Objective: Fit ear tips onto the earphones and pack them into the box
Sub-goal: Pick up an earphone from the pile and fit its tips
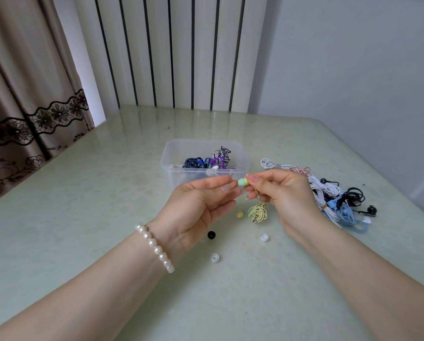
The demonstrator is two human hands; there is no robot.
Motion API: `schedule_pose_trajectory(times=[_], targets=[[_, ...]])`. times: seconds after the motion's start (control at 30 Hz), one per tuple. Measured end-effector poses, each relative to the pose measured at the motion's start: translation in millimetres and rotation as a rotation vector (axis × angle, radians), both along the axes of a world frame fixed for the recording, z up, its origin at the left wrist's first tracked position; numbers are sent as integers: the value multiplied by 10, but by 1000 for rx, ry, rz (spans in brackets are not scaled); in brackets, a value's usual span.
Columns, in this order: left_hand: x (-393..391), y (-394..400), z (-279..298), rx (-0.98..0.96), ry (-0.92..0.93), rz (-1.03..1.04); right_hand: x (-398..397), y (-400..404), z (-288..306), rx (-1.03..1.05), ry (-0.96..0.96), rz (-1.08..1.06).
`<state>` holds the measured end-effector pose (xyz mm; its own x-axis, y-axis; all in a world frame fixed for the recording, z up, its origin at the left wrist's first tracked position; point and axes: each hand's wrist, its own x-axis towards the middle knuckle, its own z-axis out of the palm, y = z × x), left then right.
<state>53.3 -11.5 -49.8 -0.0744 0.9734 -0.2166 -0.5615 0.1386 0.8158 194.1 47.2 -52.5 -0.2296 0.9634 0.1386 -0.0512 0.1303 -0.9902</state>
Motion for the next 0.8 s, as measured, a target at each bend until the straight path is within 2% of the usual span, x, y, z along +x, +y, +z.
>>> schedule_pose_trajectory(times=[0.13,0.47,0.63,0.8], targets=[[-3,-9,1,28,15,1,3,15,-9,-31,15,-29],[-13,-32,44,107,121,-115,4,14,-6,80,-26,-58],[-71,-18,103,153,244,-16,-15,33,173,93,-44,-82],[-245,50,64,114,336,86,-82,141,532,155,-62,-94]])
